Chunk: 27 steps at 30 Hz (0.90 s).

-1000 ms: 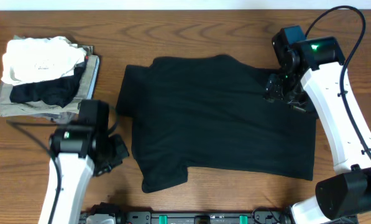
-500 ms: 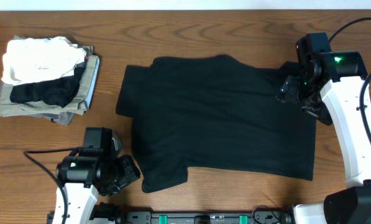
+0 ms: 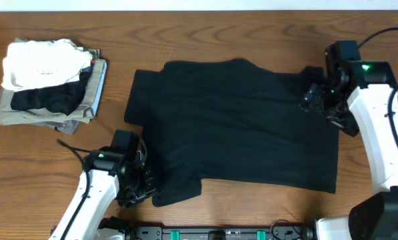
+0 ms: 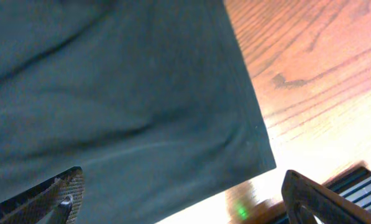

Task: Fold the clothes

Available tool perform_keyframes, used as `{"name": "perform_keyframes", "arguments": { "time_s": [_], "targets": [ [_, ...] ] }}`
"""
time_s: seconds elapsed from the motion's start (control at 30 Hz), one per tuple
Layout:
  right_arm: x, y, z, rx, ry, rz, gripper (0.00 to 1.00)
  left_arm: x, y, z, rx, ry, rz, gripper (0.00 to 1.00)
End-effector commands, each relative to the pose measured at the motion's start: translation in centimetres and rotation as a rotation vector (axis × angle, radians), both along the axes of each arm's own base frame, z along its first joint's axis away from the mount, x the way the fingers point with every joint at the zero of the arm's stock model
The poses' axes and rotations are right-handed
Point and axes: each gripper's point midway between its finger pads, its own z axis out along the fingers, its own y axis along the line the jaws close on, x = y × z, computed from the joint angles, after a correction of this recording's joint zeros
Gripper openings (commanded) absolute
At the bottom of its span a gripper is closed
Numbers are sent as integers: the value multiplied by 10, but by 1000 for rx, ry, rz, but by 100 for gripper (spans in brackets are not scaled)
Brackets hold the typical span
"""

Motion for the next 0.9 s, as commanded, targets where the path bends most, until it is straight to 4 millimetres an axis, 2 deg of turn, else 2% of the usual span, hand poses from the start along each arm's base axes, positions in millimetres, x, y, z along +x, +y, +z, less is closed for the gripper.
{"name": "perform_keyframes", "arguments": {
  "time_s": [0.0, 0.27, 0.5, 0.6, 0.7, 0.73, 0.87],
  "targets": [
    [-9, -7, -4, 11, 19, -1, 99, -4, 6, -10, 46, 42, -3, 55],
    [-14, -8, -17, 13, 43, 7, 99, -12, 5, -30, 54, 93, -23, 54],
    [-12, -11, -17, 13, 35, -4, 99, -9, -5, -36, 36, 50, -77, 53],
    [-13, -16, -17, 13, 34, -20, 99, -9, -9, -37, 31, 42, -98, 41],
    [-14, -20, -17, 13, 39, -23, 99, -8, -9, -37, 30, 38, -99, 39],
    [-15, -20, -17, 13, 42, -19, 99, -8, -9, -37, 30, 38, -100, 36],
    [-19, -20, -17, 14, 56, -23, 99, -8, -9, -37, 30, 38, -100, 11]
  ]
}}
